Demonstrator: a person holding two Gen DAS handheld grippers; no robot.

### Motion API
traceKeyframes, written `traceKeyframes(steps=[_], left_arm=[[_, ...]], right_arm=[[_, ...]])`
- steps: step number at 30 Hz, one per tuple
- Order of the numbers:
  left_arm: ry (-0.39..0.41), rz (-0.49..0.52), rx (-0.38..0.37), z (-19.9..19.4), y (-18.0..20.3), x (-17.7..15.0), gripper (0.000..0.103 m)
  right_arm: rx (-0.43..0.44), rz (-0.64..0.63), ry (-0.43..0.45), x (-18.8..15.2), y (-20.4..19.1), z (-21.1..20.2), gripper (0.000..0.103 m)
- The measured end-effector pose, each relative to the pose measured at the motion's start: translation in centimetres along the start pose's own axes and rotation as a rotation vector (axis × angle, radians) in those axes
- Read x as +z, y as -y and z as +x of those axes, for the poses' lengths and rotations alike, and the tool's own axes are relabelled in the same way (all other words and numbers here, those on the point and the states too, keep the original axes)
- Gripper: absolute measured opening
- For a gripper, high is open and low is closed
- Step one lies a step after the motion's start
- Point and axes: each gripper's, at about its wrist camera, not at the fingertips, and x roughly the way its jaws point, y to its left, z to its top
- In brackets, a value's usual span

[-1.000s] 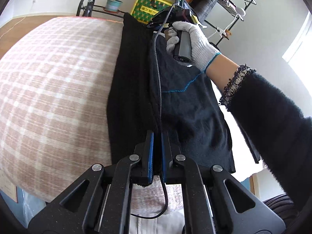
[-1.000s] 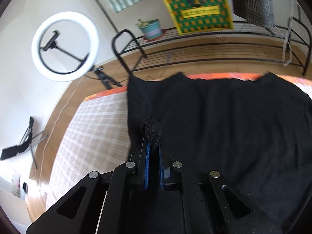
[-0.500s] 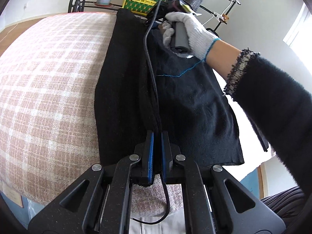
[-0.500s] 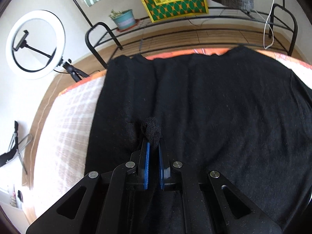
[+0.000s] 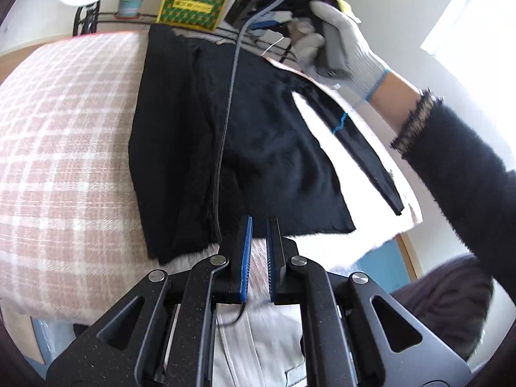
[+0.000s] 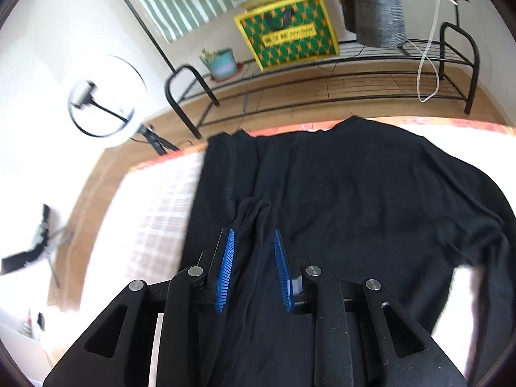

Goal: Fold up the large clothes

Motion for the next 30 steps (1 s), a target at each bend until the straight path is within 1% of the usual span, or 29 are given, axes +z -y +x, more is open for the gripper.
traceKeyframes(steps=[2,4,5,6,8,10,13,15,17,20,23,26,30], left_arm=[[0.021,0.013,-0.012,-1.5,0.1,-0.6,0.005],[0.028,0.011,-0.009,-2.9,-0.3,-1.3,0.005],[0.03,0.01,-0.01,-3.3,-0.2,-1.3,0.005],[0.032,0.006,0.0,-3.7,-0.5,-1.4,0.005],[0.044,-0.005,0.044,-4.0,-1.0,-1.3,0.005],[0.051,-0.036,0.068,-4.0,-2.0,-0.9,0.005],[0.049,-0.067,0.104,-2.7,-2.9,0.2,0.005],[0.051,-0.053,0.128,-1.4,-2.9,1.1,0.005],[0.053,-0.028,0.135,0.2,-2.4,2.0,0.005],[0.029,-0.007,0.142,2.7,-2.0,2.6,0.005],[-0.012,0.031,0.176,5.6,-1.5,2.6,0.005],[-0.062,0.037,0.192,7.8,-1.6,2.1,0.005],[-0.065,0.072,0.207,8.0,-1.4,2.0,0.005]], right_arm=[[0.026,0.005,0.026,-1.2,0.5,-3.3,0.024],[0.053,0.005,0.042,-2.7,1.0,-6.3,0.024],[0.057,0.004,0.049,-3.0,1.0,-6.9,0.024],[0.062,0.003,0.057,-3.9,1.1,-8.3,0.024],[0.07,0.001,0.071,-5.4,1.3,-10.4,0.024],[0.071,-0.002,0.09,-7.0,1.1,-13.1,0.024],[0.082,0.004,0.103,-9.0,0.9,-15.8,0.024],[0.077,-0.003,0.116,-10.8,0.6,-17.5,0.024],[0.062,-0.018,0.13,-12.7,0.5,-18.8,0.024],[0.052,-0.019,0.123,-14.8,1.2,-19.8,0.024],[0.004,-0.037,0.139,-15.8,2.2,-20.9,0.024],[-0.016,-0.019,0.153,-16.5,3.9,-21.8,0.024],[-0.057,0.001,0.167,-17.2,6.6,-23.0,0.024]])
